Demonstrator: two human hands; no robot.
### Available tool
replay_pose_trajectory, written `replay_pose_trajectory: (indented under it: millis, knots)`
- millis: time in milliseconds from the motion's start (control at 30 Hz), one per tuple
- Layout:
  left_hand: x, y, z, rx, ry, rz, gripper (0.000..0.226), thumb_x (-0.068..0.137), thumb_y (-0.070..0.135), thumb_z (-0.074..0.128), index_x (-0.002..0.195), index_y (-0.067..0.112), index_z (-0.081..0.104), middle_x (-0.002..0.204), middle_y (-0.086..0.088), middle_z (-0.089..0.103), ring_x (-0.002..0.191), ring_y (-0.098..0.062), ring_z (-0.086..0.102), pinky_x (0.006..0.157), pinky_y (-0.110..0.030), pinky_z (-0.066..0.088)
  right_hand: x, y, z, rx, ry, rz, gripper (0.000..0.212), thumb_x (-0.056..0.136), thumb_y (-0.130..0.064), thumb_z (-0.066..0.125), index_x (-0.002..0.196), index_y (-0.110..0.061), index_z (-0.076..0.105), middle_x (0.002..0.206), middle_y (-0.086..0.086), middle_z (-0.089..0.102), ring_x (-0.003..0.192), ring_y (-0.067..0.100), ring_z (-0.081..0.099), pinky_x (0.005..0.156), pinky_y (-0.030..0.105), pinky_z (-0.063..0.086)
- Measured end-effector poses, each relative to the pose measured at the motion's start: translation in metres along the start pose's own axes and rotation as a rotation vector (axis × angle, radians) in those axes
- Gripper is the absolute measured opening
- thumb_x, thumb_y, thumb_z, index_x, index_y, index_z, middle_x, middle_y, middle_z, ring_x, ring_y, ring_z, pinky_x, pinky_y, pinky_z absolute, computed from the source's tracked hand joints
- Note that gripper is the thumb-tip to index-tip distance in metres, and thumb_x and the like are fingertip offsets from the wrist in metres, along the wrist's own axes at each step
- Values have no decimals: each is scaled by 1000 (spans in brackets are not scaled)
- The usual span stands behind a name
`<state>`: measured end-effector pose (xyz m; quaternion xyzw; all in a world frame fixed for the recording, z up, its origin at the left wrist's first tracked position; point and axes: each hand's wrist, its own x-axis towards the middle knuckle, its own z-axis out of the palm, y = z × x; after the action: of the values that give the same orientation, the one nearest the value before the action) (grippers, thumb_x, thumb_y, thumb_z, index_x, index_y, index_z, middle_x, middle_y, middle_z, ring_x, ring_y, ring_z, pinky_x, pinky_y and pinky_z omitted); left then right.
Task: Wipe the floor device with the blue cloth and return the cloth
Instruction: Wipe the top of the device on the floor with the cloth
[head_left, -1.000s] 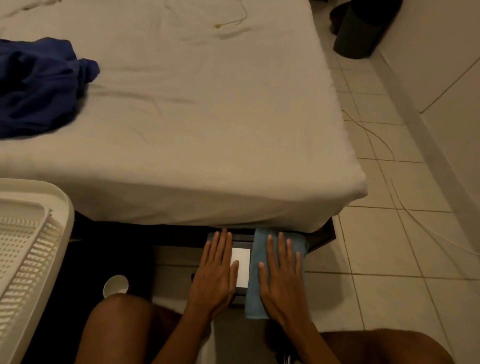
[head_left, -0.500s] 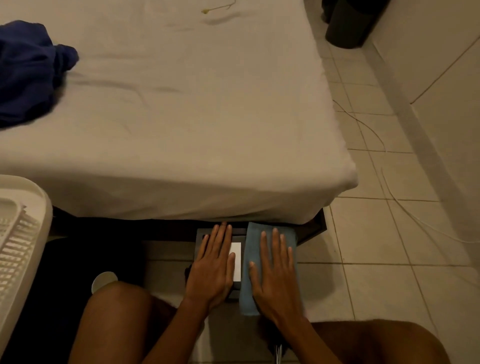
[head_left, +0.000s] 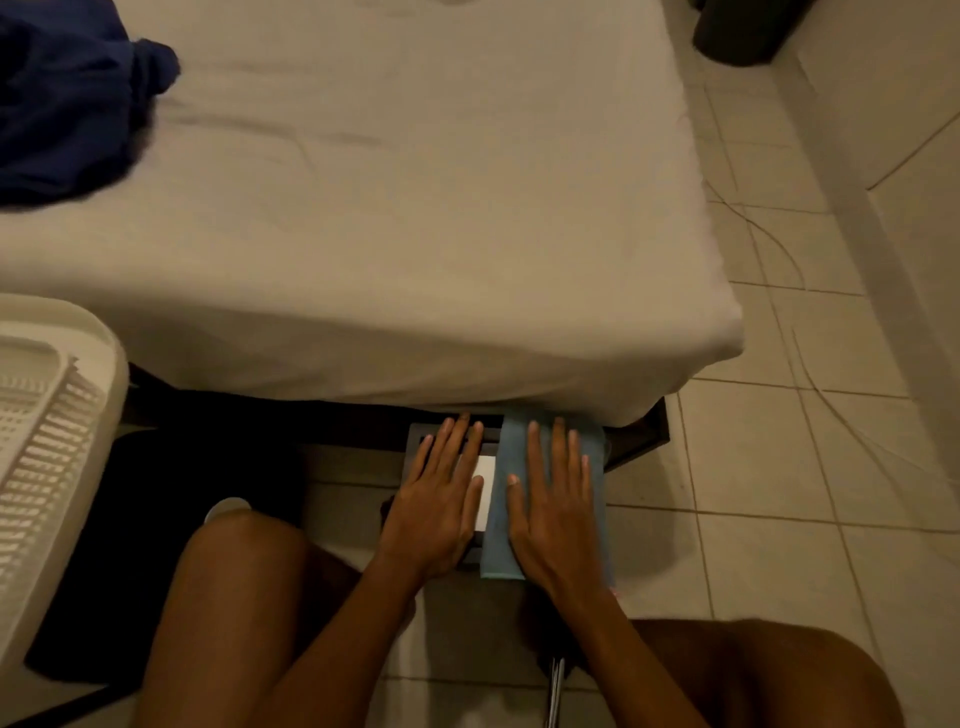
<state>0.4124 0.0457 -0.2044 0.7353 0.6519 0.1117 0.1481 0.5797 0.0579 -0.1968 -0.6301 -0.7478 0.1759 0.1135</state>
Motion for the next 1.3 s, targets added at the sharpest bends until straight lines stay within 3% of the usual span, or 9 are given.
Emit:
replay_pose_trajectory:
  millis: [167, 333, 600, 833, 1000, 1167, 1300]
  knots:
    - [-1, -2, 0, -2, -6, 2, 59, 105, 37, 19, 158, 18, 2, 167, -1, 0, 153, -11, -8, 125, -33, 2, -1, -1, -1, -15, -12, -18, 67, 102, -51, 21, 160, -25, -1, 168, 5, -10, 154, 21, -12, 125, 44, 1]
    - [-2, 2, -1, 20, -2, 5, 58, 105, 37, 18, 158, 17, 4, 167, -2, 3, 154, -13, -5, 125, -36, 6, 25, 17, -9, -84, -6, -24, 66, 102, -52, 24, 160, -23, 13, 168, 8, 6, 155, 23, 0, 125, 49, 6]
    - [0, 6, 3, -16, 14, -51, 59, 104, 38, 16, 158, 18, 2, 167, -1, 1, 154, -14, -5, 125, -35, 4, -11, 3, -1, -39, 2, 47, 66, 103, -48, 22, 160, -25, 0, 168, 6, -8, 155, 22, -9, 125, 47, 2]
    - [-1, 10, 4, -25, 44, -66, 58, 104, 36, 19, 158, 19, 5, 166, 1, 2, 154, -14, -3, 125, -34, 7, 6, 19, -2, -2, -4, 3, 62, 105, -43, 30, 159, -34, 1, 168, 2, -3, 155, 19, -6, 126, 44, 2]
    - [-4, 12, 1, -47, 56, -75, 58, 104, 38, 14, 158, 20, 7, 167, 1, 5, 154, -13, -2, 124, -32, 6, -13, 14, -2, -11, 10, 40, 61, 104, -46, 21, 159, -31, 0, 168, 0, -7, 155, 17, -10, 125, 44, 1]
    - [-4, 12, 3, -76, 57, -56, 59, 103, 40, 6, 158, 19, 5, 167, 0, 3, 154, -13, -5, 124, -32, 5, -39, 8, 8, -19, 52, 94, 63, 103, -47, 23, 160, -26, 7, 168, 4, 4, 155, 21, 4, 124, 46, 9]
    - [-3, 10, 3, -66, 61, -50, 58, 104, 36, 14, 158, 16, 7, 167, -3, 5, 154, -17, -2, 124, -37, 12, -15, 8, 2, -42, 18, 76, 63, 105, -46, 20, 160, -27, -2, 168, 4, -7, 155, 19, -6, 125, 47, 4]
